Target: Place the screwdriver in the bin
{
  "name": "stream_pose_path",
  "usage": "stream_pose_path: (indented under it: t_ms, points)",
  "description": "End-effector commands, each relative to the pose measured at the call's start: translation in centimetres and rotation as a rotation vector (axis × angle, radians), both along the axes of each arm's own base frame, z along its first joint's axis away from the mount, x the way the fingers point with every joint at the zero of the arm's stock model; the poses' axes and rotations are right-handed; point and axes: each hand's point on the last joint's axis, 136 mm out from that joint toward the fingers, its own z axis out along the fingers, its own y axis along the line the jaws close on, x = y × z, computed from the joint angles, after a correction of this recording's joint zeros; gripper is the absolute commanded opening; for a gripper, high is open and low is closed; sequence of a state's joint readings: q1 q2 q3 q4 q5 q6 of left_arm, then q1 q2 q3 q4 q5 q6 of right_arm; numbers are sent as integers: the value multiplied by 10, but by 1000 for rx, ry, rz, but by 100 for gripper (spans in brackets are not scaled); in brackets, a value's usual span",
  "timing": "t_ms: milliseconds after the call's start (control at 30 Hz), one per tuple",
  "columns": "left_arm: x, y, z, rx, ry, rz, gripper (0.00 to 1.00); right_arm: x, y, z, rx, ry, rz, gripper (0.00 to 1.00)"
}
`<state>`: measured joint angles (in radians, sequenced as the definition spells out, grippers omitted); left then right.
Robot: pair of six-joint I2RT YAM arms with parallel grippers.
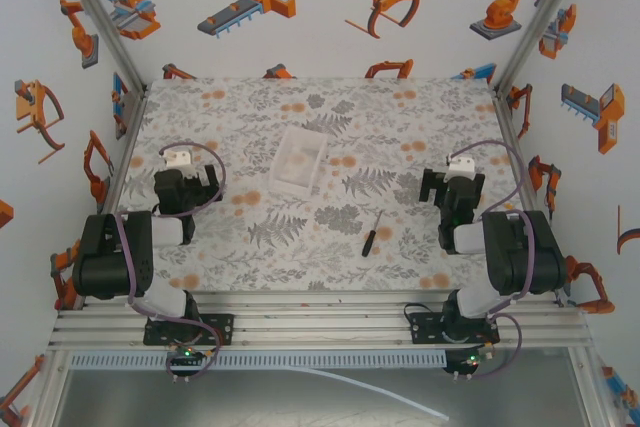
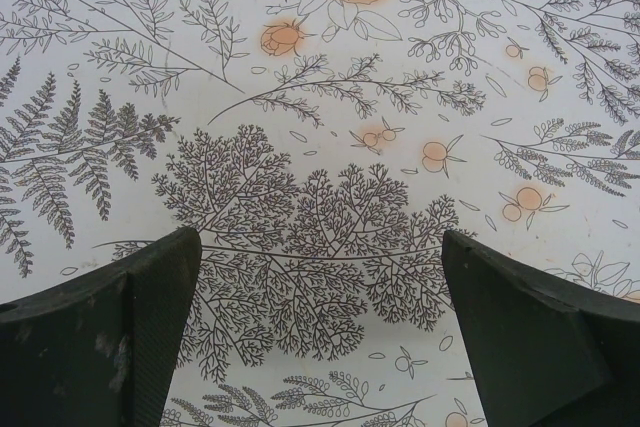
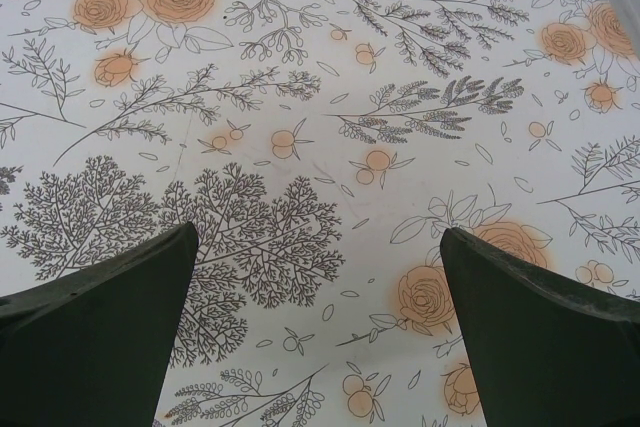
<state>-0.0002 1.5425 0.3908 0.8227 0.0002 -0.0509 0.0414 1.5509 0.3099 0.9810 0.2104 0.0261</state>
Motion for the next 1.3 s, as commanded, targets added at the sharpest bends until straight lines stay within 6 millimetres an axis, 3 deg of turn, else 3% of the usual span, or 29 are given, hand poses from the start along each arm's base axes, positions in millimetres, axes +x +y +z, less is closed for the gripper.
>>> stream_pose_path:
  t_ms: [0, 67, 433, 533, 767, 933, 1067, 1267]
  points:
    - [6, -3, 9, 12, -28, -17, 97, 6, -7, 10, 8, -31, -39, 99]
    - [6, -3, 9, 11, -28, -17, 97, 5, -18, 10, 11, -28, -111, 99]
    - [7, -3, 12, 27, -29, -7, 97, 5, -21, 15, 25, -22, -114, 99]
    - [11, -7, 22, 29, 22, -32, 97, 1, -19, 29, 0, -31, -119, 99]
    - [1, -15, 61, 13, 155, -75, 97, -4, -14, 86, 34, -37, -139, 99]
    - [-16, -15, 105, 60, 258, -69, 97, -20, 1, 118, 227, 116, -168, 99]
    - [-34, -12, 146, 63, 291, -53, 97, -47, 34, 124, 282, 223, -105, 99]
    - [-69, -29, 173, 88, 346, -181, 97, -88, 85, 92, 282, 477, -29, 96]
